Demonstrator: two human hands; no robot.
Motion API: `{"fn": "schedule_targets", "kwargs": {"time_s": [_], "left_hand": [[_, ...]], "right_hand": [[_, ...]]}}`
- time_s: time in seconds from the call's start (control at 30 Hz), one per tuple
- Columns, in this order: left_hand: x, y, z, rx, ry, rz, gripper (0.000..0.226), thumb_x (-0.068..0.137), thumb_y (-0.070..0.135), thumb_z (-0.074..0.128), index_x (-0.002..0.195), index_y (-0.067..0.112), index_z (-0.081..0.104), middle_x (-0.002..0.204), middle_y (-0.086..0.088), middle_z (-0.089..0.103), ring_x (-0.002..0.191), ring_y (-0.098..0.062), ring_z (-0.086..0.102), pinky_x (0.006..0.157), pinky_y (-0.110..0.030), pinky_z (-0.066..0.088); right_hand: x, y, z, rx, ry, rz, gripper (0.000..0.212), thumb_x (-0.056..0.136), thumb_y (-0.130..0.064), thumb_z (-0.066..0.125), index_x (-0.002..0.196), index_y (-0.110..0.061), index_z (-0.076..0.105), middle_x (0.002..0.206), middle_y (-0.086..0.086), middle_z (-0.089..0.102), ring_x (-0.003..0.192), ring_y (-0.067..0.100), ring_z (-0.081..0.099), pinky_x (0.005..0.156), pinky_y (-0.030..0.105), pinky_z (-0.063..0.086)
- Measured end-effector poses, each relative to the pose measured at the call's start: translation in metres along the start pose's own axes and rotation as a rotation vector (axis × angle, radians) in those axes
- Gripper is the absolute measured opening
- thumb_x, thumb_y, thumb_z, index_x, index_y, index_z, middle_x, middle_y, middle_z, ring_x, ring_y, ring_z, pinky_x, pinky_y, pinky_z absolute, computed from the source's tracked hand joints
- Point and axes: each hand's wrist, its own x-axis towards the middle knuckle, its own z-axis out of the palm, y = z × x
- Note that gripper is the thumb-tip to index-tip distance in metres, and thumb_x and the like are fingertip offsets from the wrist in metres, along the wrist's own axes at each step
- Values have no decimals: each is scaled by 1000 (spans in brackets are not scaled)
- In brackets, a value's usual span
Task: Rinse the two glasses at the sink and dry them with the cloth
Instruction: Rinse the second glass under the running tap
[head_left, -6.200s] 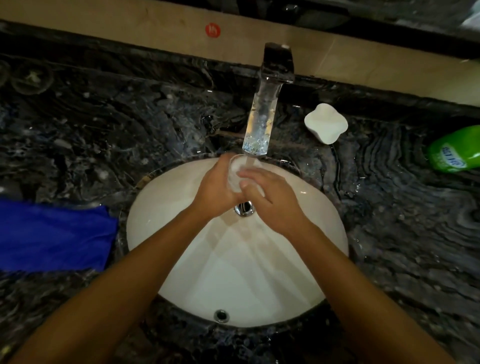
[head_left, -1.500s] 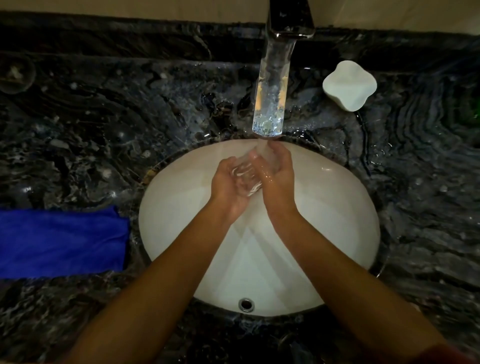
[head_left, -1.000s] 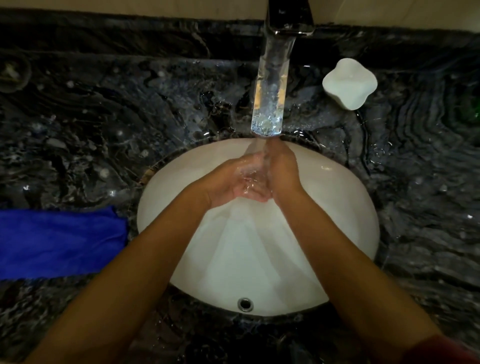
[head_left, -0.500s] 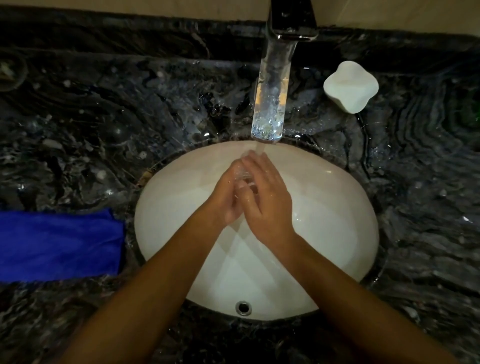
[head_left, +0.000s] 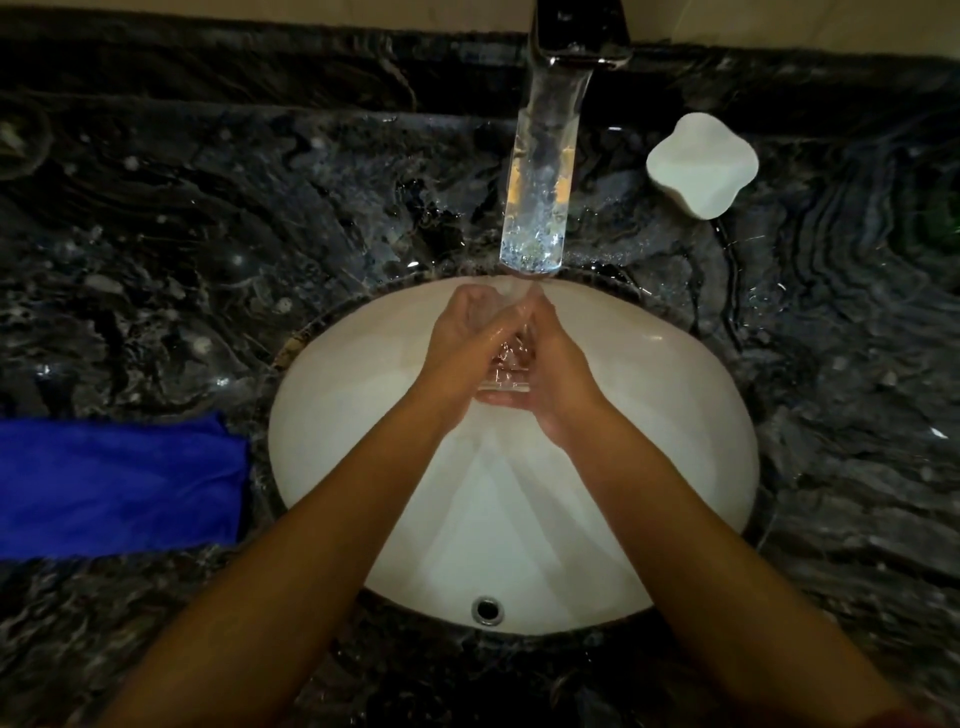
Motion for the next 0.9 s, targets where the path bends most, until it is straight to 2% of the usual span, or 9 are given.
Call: {"fn": "schedule_targets", "kwargs": {"time_s": [0.13, 0.2, 0.3, 0.4, 0.5, 0.6, 0.7, 0.8, 0.9], "left_hand": [[-13, 5, 11, 132, 157, 272, 45, 82, 21, 87, 115, 14, 58, 104, -2, 71, 87, 0, 70, 77, -17, 55], [-15, 4, 13, 131, 196, 381, 57, 78, 14, 90, 121, 26, 55, 112, 5, 69, 97, 1, 70, 83, -15, 54], [-18, -3, 19, 203, 229, 471, 61, 78, 16, 89, 128, 29, 57, 120, 5, 68, 107, -4, 69, 90, -20, 56], [-15, -7, 17, 392, 227, 568, 44, 80, 19, 84, 120, 14, 66, 117, -1, 62, 106, -13, 67, 90, -34, 59], [-5, 7, 2, 626, 91, 608, 21, 82, 33, 64, 95, 16, 66, 94, 7, 58, 83, -8, 61, 72, -30, 53], [0, 22, -3, 619, -79, 451, 11, 92, 25, 53, 87, 21, 62, 84, 12, 59, 74, -1, 58, 69, -22, 43], [-1, 34, 2, 94, -56, 119, 21, 100, 9, 50, 93, 20, 68, 83, 4, 73, 76, -4, 70, 71, -24, 53], [3, 37, -2, -255, -30, -79, 26, 102, 26, 48, 106, 11, 70, 93, -7, 75, 84, -25, 73, 73, -34, 58], [-2, 32, -2, -281, -25, -152, 40, 104, 41, 49, 108, 7, 71, 90, -10, 77, 79, -28, 74, 68, -35, 58]], "right_hand": [[-6, 8, -3, 275, 12, -39, 52, 103, -57, 50, 126, -14, 69, 116, 12, 76, 98, 26, 74, 77, 40, 61], [-8, 13, -1, 423, -19, 10, 50, 102, -53, 55, 123, -10, 68, 106, 12, 74, 88, 23, 72, 72, 37, 59], [-8, 17, 0, 529, -109, 53, 51, 102, -55, 52, 124, -13, 71, 113, 9, 74, 102, 22, 71, 87, 39, 56], [0, 12, -6, 487, -141, 36, 46, 101, -54, 54, 117, -15, 73, 105, 6, 75, 96, 20, 72, 81, 36, 57], [10, -2, -14, 134, -84, -5, 45, 97, -55, 57, 114, -16, 72, 92, 4, 75, 80, 18, 72, 75, 38, 57], [15, -16, -16, -280, 3, -95, 49, 91, -54, 52, 119, -16, 69, 95, 6, 77, 74, 18, 74, 64, 35, 58], [6, -22, -12, -433, 110, -287, 30, 94, -50, 58, 108, -24, 61, 100, 1, 74, 77, 14, 73, 57, 27, 55], [-7, -18, -14, -526, 144, -484, 18, 96, -36, 67, 107, -28, 56, 94, -14, 66, 78, -5, 64, 63, 9, 47], [-13, -20, -11, -351, 100, -485, 28, 84, -43, 74, 103, -26, 63, 94, -6, 73, 81, 2, 71, 67, 20, 55]]}}
